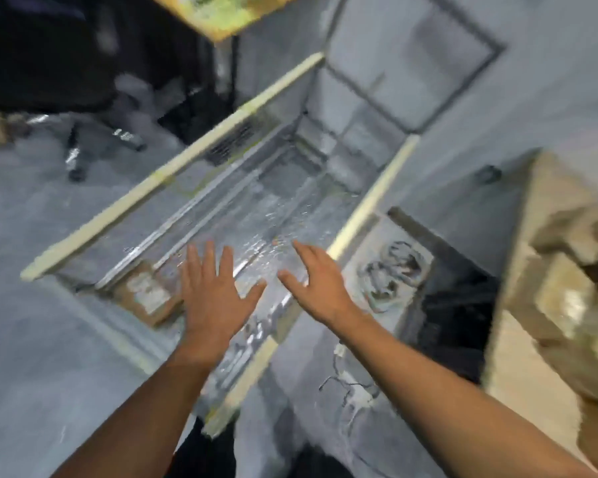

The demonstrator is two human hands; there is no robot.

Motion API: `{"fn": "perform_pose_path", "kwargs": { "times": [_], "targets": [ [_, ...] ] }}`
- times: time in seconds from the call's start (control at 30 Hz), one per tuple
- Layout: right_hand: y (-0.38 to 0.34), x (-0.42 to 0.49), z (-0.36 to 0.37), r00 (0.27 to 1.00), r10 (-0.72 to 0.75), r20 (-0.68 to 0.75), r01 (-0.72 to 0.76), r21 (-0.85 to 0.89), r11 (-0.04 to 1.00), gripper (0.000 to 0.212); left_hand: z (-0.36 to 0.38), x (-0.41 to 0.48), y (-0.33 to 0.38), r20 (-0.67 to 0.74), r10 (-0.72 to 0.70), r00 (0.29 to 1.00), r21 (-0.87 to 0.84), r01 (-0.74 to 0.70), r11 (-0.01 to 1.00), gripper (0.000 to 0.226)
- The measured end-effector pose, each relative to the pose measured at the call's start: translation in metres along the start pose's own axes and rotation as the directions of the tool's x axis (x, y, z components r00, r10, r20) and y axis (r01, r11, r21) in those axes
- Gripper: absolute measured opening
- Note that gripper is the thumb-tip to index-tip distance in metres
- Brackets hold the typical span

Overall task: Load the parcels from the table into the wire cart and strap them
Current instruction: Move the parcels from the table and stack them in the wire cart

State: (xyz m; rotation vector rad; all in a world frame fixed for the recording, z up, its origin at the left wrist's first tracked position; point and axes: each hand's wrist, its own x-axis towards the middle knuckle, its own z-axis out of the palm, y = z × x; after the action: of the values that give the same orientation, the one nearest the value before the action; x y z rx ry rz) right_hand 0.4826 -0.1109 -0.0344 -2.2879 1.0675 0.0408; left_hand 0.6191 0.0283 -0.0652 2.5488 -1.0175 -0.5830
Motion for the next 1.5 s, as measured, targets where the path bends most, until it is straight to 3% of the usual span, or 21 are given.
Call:
{"fn": "perform_pose_path", "kwargs": {
  "times": [0.13,0.27,0.4,0.5,0.63,0.73,0.8,0.87,0.93,1.07,1.17,1.33,1.5],
  "targets": [
    [0.077,-0.116,-0.086,0.932,0.205,-0.299,-0.178,0.115,0.977,0.066,0.019,-0.045,0.117,0.031,0.210,0.977,-0.036,-0.209,0.977,0.094],
    [0.181,-0.282,-0.156,0.746,0.433,-0.506,-0.350,0.256,0.901,0.064,0.093,-0.150,0.246,0.082,0.453,0.888,-0.166,-0.436,0.885,0.096],
    [0.269,-0.436,-0.189,0.548,0.598,-0.585,-0.488,0.358,0.796,0.063,0.162,-0.266,0.367,0.300,0.595,0.746,-0.364,-0.487,0.794,0.075],
    [0.328,-0.523,-0.191,0.352,0.727,-0.590,-0.530,0.514,0.674,0.058,0.210,-0.341,0.430,0.427,0.634,0.644,-0.478,-0.435,0.763,0.071],
    [0.395,-0.599,-0.152,0.118,0.879,-0.462,-0.534,0.716,0.448,0.051,0.279,-0.417,0.476,0.600,0.614,0.512,-0.500,-0.359,0.788,0.087],
    [0.435,-0.630,-0.122,-0.017,0.945,-0.327,-0.530,0.805,0.269,0.068,0.325,-0.449,0.488,0.653,0.637,0.409,-0.541,-0.336,0.771,0.082],
    [0.453,-0.639,-0.107,0.029,0.977,-0.212,-0.496,0.846,0.198,0.074,0.347,-0.461,0.484,0.665,0.654,0.362,-0.583,-0.295,0.757,0.076],
    [0.457,-0.639,-0.095,0.173,0.975,-0.140,-0.436,0.877,0.203,0.064,0.355,-0.467,0.477,0.666,0.642,0.379,-0.613,-0.212,0.761,0.074],
    [0.444,-0.631,-0.088,0.276,0.950,-0.147,-0.373,0.894,0.247,0.051,0.347,-0.466,0.468,0.648,0.631,0.427,-0.630,-0.164,0.759,0.068],
    [0.400,-0.591,-0.091,0.391,0.906,-0.164,-0.282,0.916,0.287,0.063,0.304,-0.435,0.439,0.599,0.592,0.540,-0.666,-0.075,0.742,0.052],
    [0.366,-0.538,-0.097,0.524,0.840,-0.138,-0.267,0.910,0.316,0.055,0.260,-0.393,0.406,0.551,0.523,0.650,-0.693,0.007,0.721,0.051],
    [0.304,-0.405,-0.105,0.757,0.643,-0.118,-0.287,0.824,0.489,0.057,0.190,-0.297,0.331,0.387,0.374,0.843,-0.789,0.092,0.607,0.060],
    [0.201,-0.258,-0.099,0.903,0.409,-0.134,-0.223,0.669,0.709,0.061,0.114,-0.206,0.247,0.215,0.159,0.964,-0.866,0.113,0.486,0.051]
  ]
}}
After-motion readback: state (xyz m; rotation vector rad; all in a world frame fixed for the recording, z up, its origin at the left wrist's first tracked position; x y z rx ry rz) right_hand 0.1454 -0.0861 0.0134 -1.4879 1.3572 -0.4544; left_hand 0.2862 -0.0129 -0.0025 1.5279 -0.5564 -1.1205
